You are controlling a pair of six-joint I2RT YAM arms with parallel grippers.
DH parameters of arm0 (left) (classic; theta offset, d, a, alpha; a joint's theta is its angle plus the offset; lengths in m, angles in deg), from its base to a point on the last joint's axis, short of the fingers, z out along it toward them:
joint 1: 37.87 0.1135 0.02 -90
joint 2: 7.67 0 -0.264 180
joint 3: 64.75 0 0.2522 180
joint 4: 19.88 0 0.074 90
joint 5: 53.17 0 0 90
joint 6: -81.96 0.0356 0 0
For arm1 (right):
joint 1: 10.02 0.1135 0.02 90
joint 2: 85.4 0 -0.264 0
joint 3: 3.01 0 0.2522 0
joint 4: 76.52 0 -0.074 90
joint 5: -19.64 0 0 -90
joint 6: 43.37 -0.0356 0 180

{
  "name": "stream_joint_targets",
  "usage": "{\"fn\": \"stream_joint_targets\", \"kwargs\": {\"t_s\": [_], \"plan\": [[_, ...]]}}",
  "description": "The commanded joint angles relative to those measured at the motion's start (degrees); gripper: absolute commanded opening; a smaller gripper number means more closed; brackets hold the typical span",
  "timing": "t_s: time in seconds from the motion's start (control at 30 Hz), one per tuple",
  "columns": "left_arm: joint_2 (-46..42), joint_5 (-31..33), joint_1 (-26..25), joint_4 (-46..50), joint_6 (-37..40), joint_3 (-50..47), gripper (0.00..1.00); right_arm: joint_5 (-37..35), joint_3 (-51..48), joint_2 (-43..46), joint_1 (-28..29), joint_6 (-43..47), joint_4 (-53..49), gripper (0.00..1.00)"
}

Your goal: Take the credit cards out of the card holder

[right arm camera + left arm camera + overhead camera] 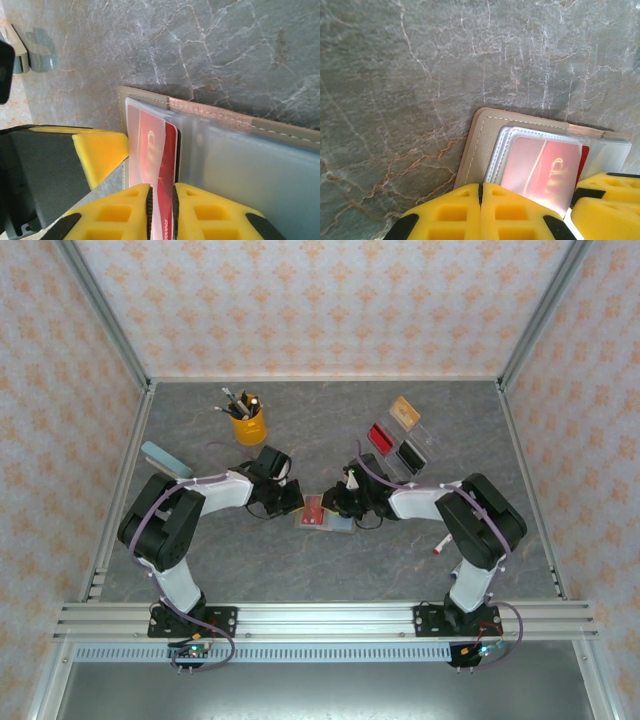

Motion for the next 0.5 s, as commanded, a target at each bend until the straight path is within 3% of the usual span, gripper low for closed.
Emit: {"fn": "stream_joint_targets", "kwargs": {"t_s": [0.0, 0.33, 0.47], "plan": [[2.80, 3.41, -0.34, 2.83, 0.15, -2.29, 0.06, 0.02, -0.52, 2.22, 0.00, -0.13, -0.59, 0.20], [3.59, 2.67, -0.34, 2.45, 0.15, -2.17, 0.05, 2.10, -0.09, 1.00, 0.00, -1.43, 1.45, 0.20], [3.68, 2.68, -0.34, 2.31, 0.15, -2.29, 0.05, -2.36, 0.70, 1.20, 0.00, -0.64, -2.78, 0.20]]}}
